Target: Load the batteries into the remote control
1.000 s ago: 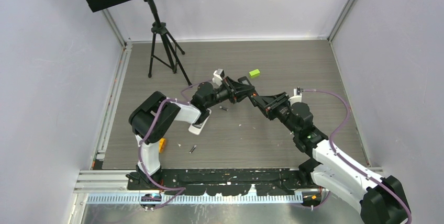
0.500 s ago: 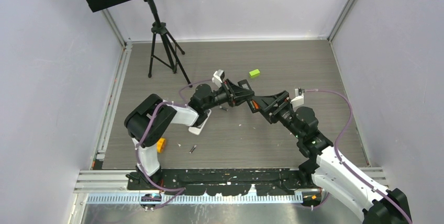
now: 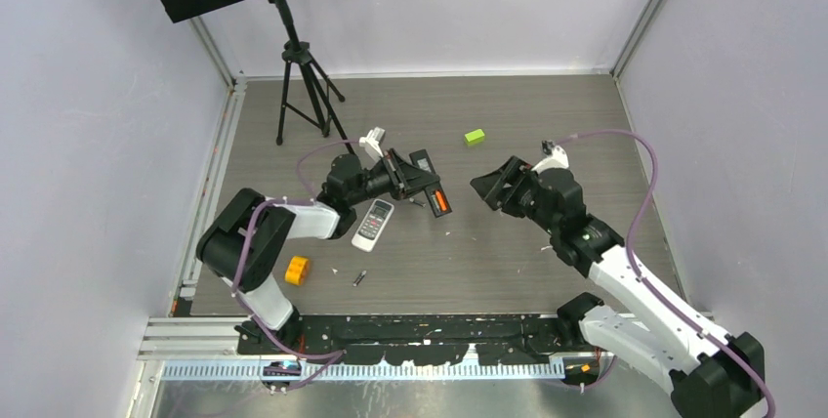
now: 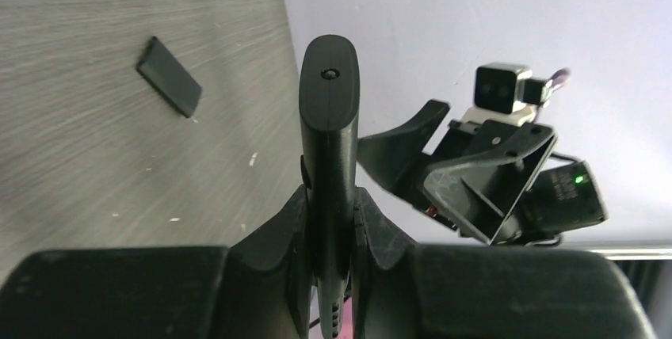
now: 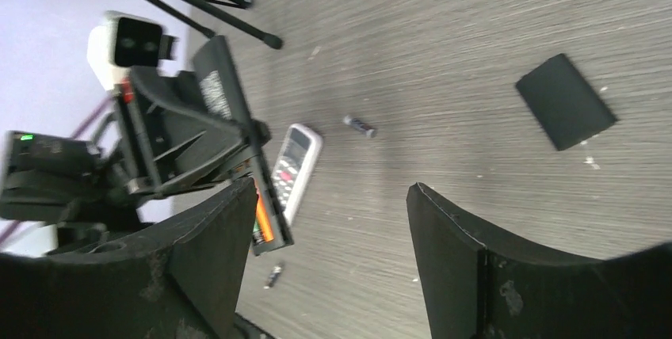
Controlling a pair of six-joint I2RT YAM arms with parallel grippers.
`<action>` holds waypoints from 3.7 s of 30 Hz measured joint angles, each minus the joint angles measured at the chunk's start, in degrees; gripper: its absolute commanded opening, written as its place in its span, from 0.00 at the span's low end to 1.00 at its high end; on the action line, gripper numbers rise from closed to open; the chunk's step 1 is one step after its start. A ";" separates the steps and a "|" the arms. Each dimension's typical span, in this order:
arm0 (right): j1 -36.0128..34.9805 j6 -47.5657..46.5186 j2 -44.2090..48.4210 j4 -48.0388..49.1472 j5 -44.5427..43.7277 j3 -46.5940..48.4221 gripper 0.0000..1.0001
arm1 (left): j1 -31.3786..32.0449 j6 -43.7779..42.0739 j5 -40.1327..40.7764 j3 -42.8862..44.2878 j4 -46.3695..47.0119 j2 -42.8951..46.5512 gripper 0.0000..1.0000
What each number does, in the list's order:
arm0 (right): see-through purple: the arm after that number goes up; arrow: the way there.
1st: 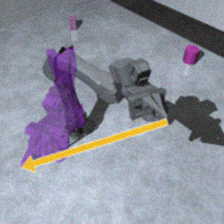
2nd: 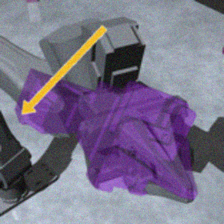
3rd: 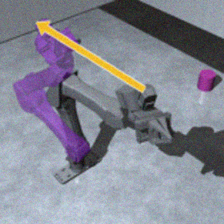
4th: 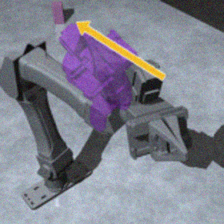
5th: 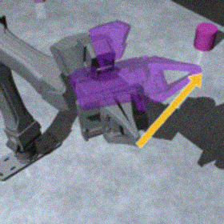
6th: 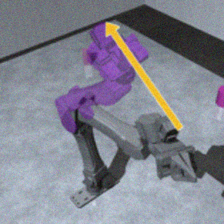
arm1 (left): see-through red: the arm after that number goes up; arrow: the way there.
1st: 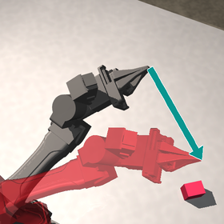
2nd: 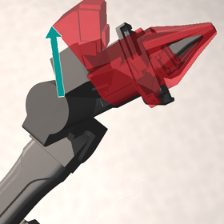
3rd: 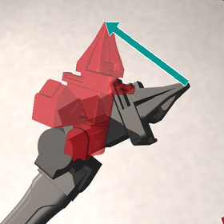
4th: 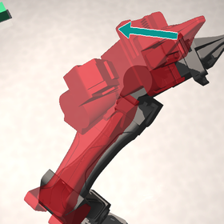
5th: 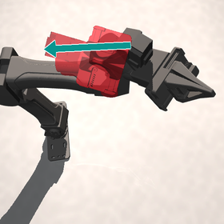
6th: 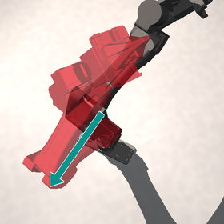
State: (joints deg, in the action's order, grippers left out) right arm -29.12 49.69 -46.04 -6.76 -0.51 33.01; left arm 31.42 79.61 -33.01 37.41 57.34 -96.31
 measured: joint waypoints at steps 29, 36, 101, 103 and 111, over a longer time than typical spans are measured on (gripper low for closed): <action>5.79 -29.88 -47.93 -18.58 -14.21 21.44 0.74 | -8.72 1.42 -7.63 -2.03 5.38 -7.69 0.00; 6.80 -32.09 -52.28 -18.93 -9.49 24.98 0.71 | -8.72 2.51 -8.11 -2.08 6.93 -7.74 0.00; -17.00 -20.35 -32.28 -12.52 0.59 19.15 0.34 | -0.90 -12.28 0.94 1.44 -16.39 0.11 0.00; -17.03 -19.91 -32.87 -11.69 0.42 19.17 0.34 | -0.90 -12.11 1.07 1.44 -16.39 0.09 0.00; -17.03 -19.39 -34.47 -10.54 0.33 19.45 0.38 | -1.07 -12.24 1.97 1.44 -16.61 0.09 0.00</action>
State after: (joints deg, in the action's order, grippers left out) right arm -46.15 30.30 -80.51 -17.30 -0.19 52.47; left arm 30.35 67.37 -31.05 38.85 40.73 -96.23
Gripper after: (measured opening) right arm 0.475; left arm 0.184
